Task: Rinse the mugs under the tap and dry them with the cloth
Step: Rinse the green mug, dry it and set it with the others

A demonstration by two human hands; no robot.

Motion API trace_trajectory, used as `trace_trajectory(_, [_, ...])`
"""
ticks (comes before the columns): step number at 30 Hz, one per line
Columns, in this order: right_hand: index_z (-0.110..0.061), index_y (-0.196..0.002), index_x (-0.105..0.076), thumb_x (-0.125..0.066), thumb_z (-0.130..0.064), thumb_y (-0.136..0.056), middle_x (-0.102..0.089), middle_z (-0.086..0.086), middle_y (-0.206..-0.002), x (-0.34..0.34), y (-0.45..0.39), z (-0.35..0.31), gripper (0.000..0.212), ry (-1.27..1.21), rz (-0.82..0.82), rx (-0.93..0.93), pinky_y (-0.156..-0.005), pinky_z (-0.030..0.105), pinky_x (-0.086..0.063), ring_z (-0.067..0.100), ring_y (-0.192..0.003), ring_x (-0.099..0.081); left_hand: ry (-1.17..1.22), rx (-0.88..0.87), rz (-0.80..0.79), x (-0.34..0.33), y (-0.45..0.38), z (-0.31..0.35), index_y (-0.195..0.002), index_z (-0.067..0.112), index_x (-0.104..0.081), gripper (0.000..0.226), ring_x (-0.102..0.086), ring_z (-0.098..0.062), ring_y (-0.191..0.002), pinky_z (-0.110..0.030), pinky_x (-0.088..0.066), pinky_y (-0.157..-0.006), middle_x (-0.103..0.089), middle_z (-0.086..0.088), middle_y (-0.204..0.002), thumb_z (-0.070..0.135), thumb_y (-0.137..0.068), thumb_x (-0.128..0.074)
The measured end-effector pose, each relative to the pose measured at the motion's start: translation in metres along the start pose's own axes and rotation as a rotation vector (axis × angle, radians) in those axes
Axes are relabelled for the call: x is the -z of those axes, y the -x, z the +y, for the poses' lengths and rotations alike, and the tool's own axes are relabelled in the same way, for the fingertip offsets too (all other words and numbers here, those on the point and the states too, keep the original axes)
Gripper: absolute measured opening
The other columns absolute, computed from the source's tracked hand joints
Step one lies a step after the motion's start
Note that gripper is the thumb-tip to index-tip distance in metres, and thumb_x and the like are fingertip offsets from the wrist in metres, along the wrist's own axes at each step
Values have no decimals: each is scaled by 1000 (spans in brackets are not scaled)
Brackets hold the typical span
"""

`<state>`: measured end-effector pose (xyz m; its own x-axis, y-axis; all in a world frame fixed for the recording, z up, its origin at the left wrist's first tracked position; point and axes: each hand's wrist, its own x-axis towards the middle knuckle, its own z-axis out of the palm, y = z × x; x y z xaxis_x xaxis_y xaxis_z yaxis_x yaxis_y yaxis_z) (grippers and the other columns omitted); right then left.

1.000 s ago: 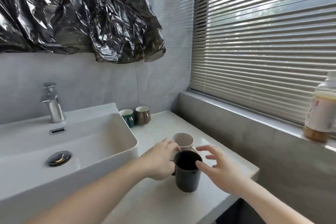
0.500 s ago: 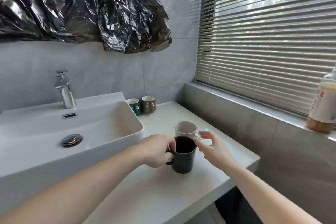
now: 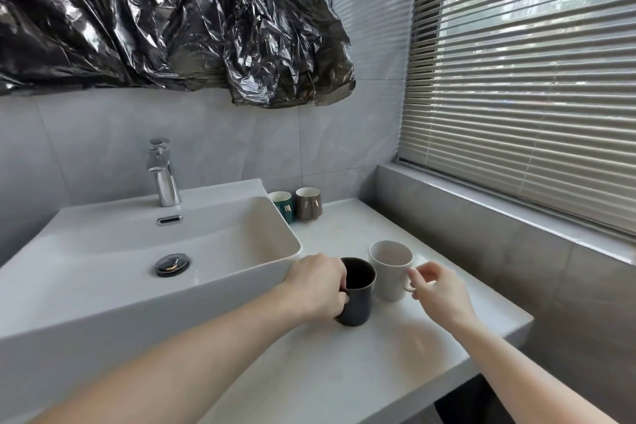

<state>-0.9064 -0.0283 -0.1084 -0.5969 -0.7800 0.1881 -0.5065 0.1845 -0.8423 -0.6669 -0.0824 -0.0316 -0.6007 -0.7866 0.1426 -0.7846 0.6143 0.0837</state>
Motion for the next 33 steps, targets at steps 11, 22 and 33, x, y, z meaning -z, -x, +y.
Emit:
trace_trajectory(11, [-20, -82, -70, -73, -39, -94, -77, -4, -76, -1, -18, 17, 23, -185, 101, -53, -73, 53, -65, 9, -62, -76, 451, 221, 133, -39, -52, 15, -113, 26, -78, 23, -67, -24, -110, -36, -55, -96, -77, -3, -109, 34, -93, -69])
trace_trajectory(22, [-44, -113, -57, -75, -42, -93, -76, -6, -80, -43, -65, 14, 27, -339, 185, 6, -73, 52, -63, 6, -61, -74, 505, 360, 151, -57, -132, 16, -138, 21, -65, 41, -60, -27, -127, -29, -48, -103, -68, -5, -133, 25, -97, -64])
trace_trajectory(33, [-41, -143, -58, -71, -50, -94, -76, -11, -88, -81, -134, 10, 51, -327, 191, -12, -71, 38, -58, 12, -77, -74, 27, 312, 9, -38, -221, -8, -112, 15, -65, 19, -68, -29, -111, -32, -47, -73, -69, -6, -120, 18, -93, -64])
